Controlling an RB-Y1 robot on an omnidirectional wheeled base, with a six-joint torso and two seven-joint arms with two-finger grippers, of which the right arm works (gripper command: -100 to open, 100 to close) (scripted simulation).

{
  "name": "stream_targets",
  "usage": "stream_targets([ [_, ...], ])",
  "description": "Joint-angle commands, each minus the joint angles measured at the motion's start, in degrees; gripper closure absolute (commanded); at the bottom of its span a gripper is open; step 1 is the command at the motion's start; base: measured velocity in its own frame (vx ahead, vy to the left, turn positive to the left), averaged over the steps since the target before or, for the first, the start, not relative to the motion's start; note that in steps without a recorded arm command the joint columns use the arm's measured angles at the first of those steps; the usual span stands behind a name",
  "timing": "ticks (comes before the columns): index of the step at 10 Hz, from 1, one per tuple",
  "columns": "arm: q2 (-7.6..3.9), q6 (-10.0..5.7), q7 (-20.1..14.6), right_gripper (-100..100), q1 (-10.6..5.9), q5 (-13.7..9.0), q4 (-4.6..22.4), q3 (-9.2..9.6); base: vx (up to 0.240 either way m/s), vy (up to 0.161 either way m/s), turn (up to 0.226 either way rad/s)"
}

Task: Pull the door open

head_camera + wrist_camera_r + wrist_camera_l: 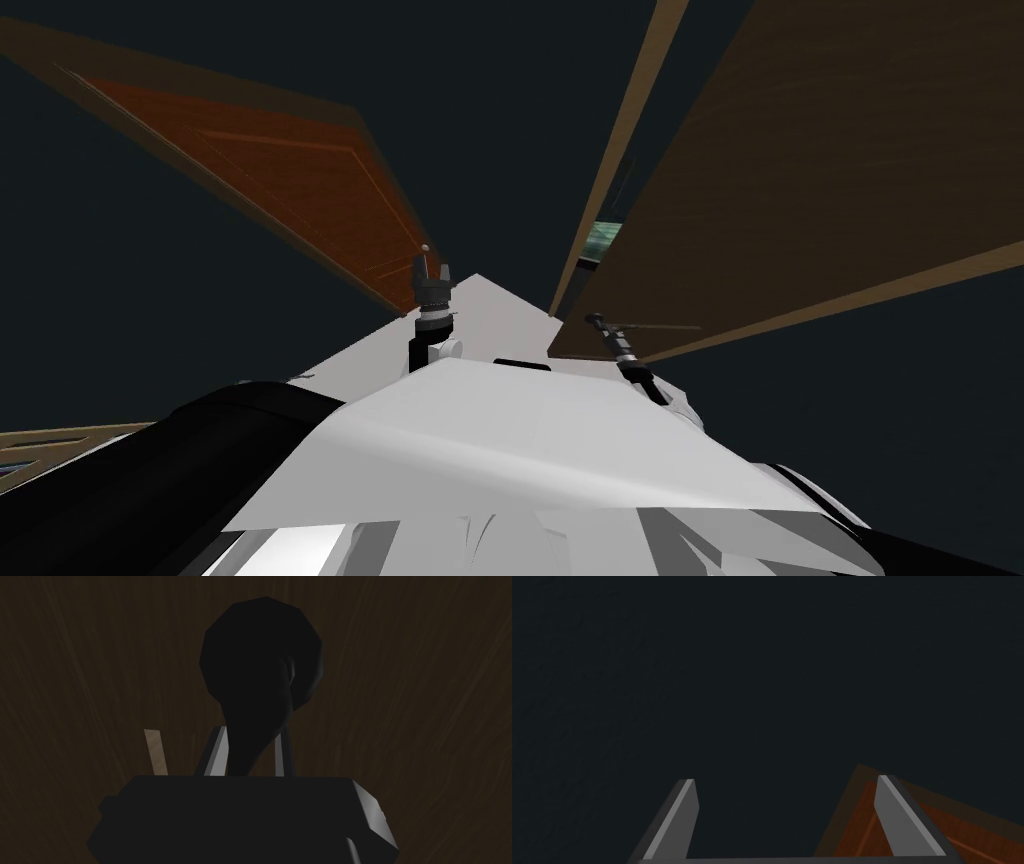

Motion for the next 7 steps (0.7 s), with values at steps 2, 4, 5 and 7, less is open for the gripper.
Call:
stream_targets([
  [2,-1.12,-2.92,-0.8,100,1.00,-0.1,0.8,0.62,-0.208,-0.110,0.184],
  [4,-2.02,-5.23,-1.5,100,1.76,-0.2,1.7,1.19,-0.231,-0.079,0.194],
  [5,-2.45,-6.31,-1.9,100,2.11,-0.2,2.1,1.46,-0.189,-0.080,0.149],
  [7,-3.10,-7.98,-2.4,100,2.66,-0.2,2.8,1.87,-0.198,-0.084,0.126],
])
